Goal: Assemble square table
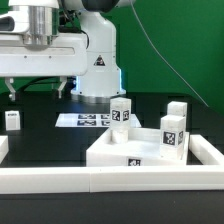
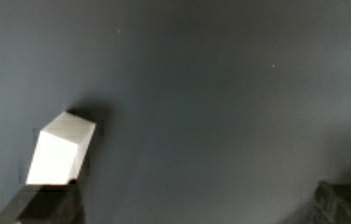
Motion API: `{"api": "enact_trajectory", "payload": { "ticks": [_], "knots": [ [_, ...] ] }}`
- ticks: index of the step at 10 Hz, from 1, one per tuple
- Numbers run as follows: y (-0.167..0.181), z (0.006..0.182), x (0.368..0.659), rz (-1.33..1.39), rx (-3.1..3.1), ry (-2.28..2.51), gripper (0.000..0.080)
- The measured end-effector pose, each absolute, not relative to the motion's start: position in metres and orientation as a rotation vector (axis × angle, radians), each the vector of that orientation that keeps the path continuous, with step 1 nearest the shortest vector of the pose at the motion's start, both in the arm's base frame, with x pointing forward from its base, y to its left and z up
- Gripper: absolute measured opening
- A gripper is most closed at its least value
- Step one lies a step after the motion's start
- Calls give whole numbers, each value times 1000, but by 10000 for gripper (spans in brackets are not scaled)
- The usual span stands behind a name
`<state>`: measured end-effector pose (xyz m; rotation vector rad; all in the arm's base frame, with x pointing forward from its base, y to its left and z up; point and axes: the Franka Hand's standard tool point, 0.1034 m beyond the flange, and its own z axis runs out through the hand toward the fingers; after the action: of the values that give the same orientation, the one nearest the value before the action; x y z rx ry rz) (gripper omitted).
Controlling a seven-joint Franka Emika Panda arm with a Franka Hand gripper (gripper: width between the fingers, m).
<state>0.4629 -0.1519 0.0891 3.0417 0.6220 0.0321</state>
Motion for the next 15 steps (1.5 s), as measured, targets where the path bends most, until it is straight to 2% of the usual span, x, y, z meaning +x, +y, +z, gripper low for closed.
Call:
{"api": "enact_trajectory", "payload": {
  "ticks": [4,9,13,15],
  "knots": [
    [-156,86,458,30,3043,608,649],
    [-193,61,405,-73,3095,444,649],
    [-192,60,405,-77,3094,444,649],
    [-204,55,394,-97,3101,429,649]
  ]
}}
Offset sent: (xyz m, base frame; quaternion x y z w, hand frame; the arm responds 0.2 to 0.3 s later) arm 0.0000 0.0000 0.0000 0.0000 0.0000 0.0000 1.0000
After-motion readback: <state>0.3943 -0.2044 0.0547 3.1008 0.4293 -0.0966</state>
